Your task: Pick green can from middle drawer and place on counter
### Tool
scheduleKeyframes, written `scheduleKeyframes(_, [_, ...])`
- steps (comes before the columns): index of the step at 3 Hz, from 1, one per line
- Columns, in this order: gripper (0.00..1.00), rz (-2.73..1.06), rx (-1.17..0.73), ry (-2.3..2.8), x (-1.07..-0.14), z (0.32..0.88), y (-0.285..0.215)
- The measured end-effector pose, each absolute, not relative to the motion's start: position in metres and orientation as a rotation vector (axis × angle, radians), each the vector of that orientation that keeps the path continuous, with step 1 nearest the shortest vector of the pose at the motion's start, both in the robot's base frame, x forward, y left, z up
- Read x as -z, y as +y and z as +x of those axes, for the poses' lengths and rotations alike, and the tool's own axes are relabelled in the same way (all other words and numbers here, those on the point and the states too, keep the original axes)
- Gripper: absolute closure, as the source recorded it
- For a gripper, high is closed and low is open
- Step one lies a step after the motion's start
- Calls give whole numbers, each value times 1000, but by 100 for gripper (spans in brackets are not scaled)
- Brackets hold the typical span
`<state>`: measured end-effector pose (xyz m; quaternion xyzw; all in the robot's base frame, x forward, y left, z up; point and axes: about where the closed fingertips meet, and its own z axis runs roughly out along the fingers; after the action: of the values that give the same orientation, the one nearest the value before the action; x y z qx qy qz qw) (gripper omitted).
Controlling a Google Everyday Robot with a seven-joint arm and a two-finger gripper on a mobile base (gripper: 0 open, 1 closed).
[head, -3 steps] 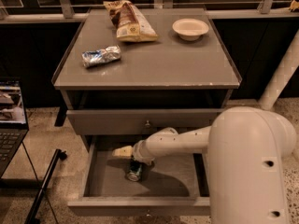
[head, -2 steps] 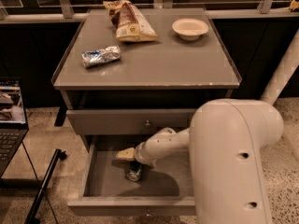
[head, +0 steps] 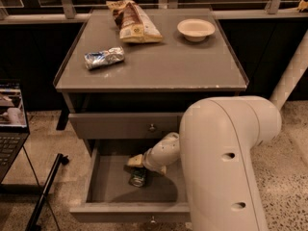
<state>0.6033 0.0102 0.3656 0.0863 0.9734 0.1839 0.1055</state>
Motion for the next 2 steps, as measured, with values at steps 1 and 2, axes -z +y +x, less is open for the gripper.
scheduleKeyframes(1, [36,254,-542,2868,-366,603,10])
scheduleKeyframes(2, [59,254,-542,2868,-366,603,10])
